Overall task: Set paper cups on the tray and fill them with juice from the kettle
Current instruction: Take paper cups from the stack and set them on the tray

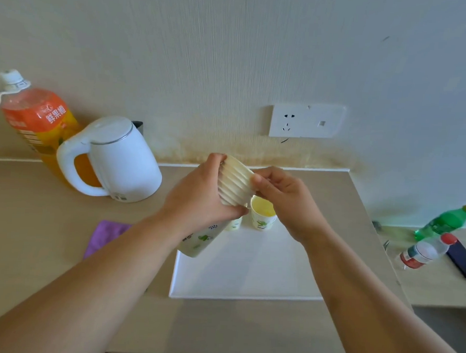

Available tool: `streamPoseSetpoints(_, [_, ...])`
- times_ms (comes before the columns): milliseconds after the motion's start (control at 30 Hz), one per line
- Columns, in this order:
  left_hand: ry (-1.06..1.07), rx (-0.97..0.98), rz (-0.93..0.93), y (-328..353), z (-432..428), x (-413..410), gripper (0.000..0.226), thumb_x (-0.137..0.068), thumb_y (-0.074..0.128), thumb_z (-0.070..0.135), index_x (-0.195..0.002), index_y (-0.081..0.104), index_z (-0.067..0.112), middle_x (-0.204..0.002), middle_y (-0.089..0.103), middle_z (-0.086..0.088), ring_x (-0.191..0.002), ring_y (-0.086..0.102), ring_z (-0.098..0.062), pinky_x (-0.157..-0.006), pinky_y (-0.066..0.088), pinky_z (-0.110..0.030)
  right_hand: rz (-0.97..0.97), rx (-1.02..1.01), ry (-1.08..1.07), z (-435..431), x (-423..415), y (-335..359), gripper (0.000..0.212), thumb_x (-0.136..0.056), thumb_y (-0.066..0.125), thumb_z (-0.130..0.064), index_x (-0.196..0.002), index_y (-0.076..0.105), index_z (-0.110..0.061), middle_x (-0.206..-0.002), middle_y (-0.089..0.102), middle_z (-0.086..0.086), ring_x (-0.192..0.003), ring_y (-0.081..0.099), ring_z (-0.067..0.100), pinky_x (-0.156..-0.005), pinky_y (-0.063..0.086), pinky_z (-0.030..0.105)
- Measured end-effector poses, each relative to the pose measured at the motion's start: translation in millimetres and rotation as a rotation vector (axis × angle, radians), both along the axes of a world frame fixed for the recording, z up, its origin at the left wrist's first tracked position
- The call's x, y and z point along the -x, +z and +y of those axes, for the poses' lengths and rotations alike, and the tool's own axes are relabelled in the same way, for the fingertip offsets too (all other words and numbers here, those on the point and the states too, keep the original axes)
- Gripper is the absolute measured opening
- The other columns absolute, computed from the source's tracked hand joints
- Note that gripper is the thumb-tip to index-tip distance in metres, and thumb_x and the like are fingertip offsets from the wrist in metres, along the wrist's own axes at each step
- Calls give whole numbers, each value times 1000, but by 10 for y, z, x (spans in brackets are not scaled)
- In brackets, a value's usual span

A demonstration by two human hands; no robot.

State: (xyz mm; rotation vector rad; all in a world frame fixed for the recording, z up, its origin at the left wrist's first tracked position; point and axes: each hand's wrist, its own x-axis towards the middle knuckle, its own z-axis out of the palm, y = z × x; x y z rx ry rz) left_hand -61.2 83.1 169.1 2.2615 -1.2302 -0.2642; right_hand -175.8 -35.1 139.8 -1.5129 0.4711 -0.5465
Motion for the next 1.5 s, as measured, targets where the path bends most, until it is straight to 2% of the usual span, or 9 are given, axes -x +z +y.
streamPoseSetpoints(300, [-34, 7, 34, -1, 35, 18, 90, -59, 84, 45, -133, 36, 32, -115, 55, 12, -99, 55, -12, -78, 43, -28, -89, -107, -162, -130, -12, 53, 12, -87, 66, -29, -89, 62, -18, -91, 70, 2, -96, 65, 18, -99, 48, 38])
streamPoseSetpoints(433, [-72, 17, 43, -3, 6, 71, 88, -60, 83, 44, -134, 36, 35, -114, 52, 17, -99, 52, -7, -78, 39, -26, -65, -364, -51, -156, -29, -22, 92, -57, 85, -50, -131, 49, -9, -123, 62, 14, -113, 62, 24, -102, 46, 38])
streamPoseSetpoints(533, [-85, 18, 48, -11, -12, 82, 88, -61, 83, 44, -134, 35, 36, -113, 51, 18, -96, 50, -5, -76, 36, -23, -84, -574, 93, -118, 4, 9, 49, -77, 69, -33, -115, 61, -2, -109, 69, 12, -99, 67, 21, -89, 54, 30])
streamPoseSetpoints(700, [-74, 37, 99, -39, -36, 52, 94, -63, 85, 42, -140, 32, 34, -111, 47, 14, -97, 47, -6, -77, 33, -20, -219, -662, -166, -342, 131, -15, 37, -72, 70, -28, -103, 62, -11, -89, 71, 4, -87, 68, 21, -88, 52, 40])
streamPoseSetpoints(900, [-52, 56, 208, -150, -66, -13, 93, -62, 86, 40, -139, 34, 34, -112, 50, 13, -99, 51, -7, -73, 36, -11, 42, -320, -501, -707, 549, -566, 32, -82, 70, -5, -107, 51, -12, -105, 62, 3, -99, 63, 19, -84, 54, 35])
streamPoseSetpoints(1033, [-39, 41, 229, -210, -89, -13, 93, -62, 85, 40, -139, 34, 35, -110, 49, 15, -98, 49, -6, -71, 33, -4, 302, -100, -479, -833, 631, -1022, 62, -69, 82, -5, -119, 45, -13, -111, 59, 4, -103, 59, 20, -88, 51, 36])
streamPoseSetpoints(1200, [-30, 45, 232, -228, -89, -49, 94, -60, 87, 39, -138, 34, 35, -104, 47, 21, -92, 49, 3, -72, 33, -5, 331, -10, -425, -808, 543, -1252, 72, -71, 80, 0, -129, 41, -11, -116, 51, 1, -104, 51, 16, -61, 45, 7])
streamPoseSetpoints(1333, [-26, 41, 231, -257, -77, -84, 94, -60, 86, 40, -138, 34, 37, -103, 47, 25, -94, 49, 8, -73, 34, -7, 367, 15, -386, -802, 492, -1365, 74, -70, 81, -5, -130, 40, -16, -114, 53, -5, -106, 51, 13, -85, 40, 23])
streamPoseSetpoints(1500, [-23, 24, 221, -300, -57, -102, 97, -60, 86, 42, -140, 32, 36, -115, 49, 13, -103, 49, -7, -82, 36, -21, 403, 116, -417, -815, 467, -1408, 72, -69, 82, -10, -129, 42, -17, -113, 52, -6, -106, 50, 14, -87, 40, 27])
